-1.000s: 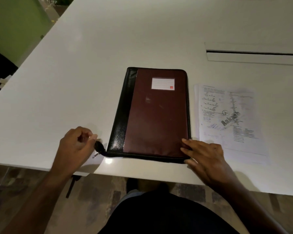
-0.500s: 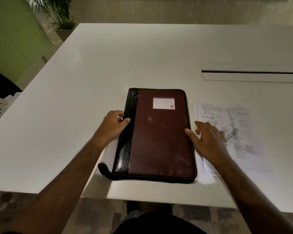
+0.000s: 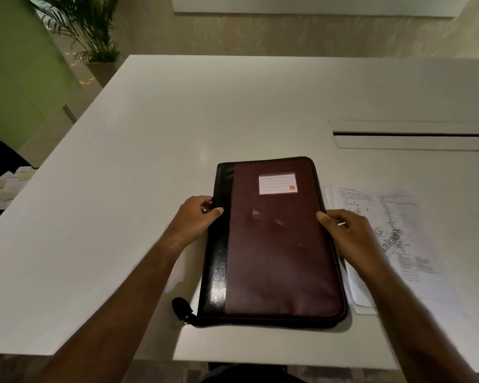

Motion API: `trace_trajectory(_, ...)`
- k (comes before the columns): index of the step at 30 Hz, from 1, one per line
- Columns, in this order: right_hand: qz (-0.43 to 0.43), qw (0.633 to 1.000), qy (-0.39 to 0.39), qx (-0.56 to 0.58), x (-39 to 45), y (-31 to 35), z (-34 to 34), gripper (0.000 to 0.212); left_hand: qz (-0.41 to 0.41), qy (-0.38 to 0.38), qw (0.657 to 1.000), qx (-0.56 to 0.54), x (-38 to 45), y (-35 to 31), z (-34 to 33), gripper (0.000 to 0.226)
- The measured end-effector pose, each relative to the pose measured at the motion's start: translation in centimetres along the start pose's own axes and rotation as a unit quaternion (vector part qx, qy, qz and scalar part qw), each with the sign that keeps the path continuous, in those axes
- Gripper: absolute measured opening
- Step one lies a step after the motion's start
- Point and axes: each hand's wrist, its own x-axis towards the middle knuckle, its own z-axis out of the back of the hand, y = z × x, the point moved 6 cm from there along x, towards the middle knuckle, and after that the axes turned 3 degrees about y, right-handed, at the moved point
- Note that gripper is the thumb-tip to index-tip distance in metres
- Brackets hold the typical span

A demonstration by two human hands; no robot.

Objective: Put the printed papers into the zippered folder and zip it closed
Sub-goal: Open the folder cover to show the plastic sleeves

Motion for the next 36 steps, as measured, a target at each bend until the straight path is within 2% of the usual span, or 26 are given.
trace_trajectory(1, 0.003, 1.0, -0.012, 0.023, -0.1, 0.8, 0.4, 0.015, 0.004, 0.008, 1.0, 0.008, 0.1, 0.1, 0.0, 0.009)
trace_trajectory(5, 0.06, 0.995, -0.033, 0.071, -0.7, 6.0, 1.4, 0.03, 0.023, 0.026, 0.999, 0.008, 0.2, -0.4, 0.4, 0.052)
trace_trajectory(9, 0.136, 0.984, -0.012, 0.113, -1.4, 12.4, 0.7, 0.032, -0.004, 0.037, 0.996, -0.081, -0.1, -3.3, 2.4, 0.055)
trace_trajectory(13, 0.183, 0.978, 0.021, 0.1, -0.8, 17.8, -2.0, 0.036, -0.036, 0.067, 0.979, -0.188, -0.4, -6.6, 5.3, 0.033)
trace_trajectory(16, 0.213, 0.97, 0.06, 0.099, -0.6, 21.3, -5.0, 0.036, -0.044, 0.076, 0.962, -0.26, -0.6, -8.5, 8.1, 0.054)
trace_trajectory(19, 0.236, 0.959, 0.114, 0.104, -0.5, 24.0, -8.3, 0.037, -0.062, 0.084, 0.962, -0.251, -1.3, -9.6, 10.9, 0.067)
trace_trajectory(24, 0.242, 0.943, 0.204, 0.104, -0.4, 26.9, -13.8, 0.041, -0.074, 0.053, 0.974, -0.209, -2.6, -8.0, 15.1, 0.046)
trace_trajectory(28, 0.236, 0.935, 0.254, 0.071, 0.0, 27.5, -18.4, 0.059, -0.057, 0.009, 0.975, -0.213, -2.8, -4.1, 18.4, 0.052)
trace_trajectory(31, 0.218, 0.924, 0.301, 0.084, 0.1, 27.0, -21.7, 0.057, -0.035, -0.021, 0.969, -0.243, -2.8, -0.7, 20.3, 0.046)
trace_trajectory(33, 0.206, 0.922, 0.316, 0.085, 0.3, 26.1, -23.5, 0.052, -0.026, -0.019, 0.965, -0.26, -2.8, 1.7, 21.0, 0.036)
trace_trajectory(36, 0.202, 0.929, 0.307, 0.041, 1.0, 24.0, -25.5, 0.058, -0.001, -0.007, 0.961, -0.276, -2.9, 5.2, 21.7, 0.029)
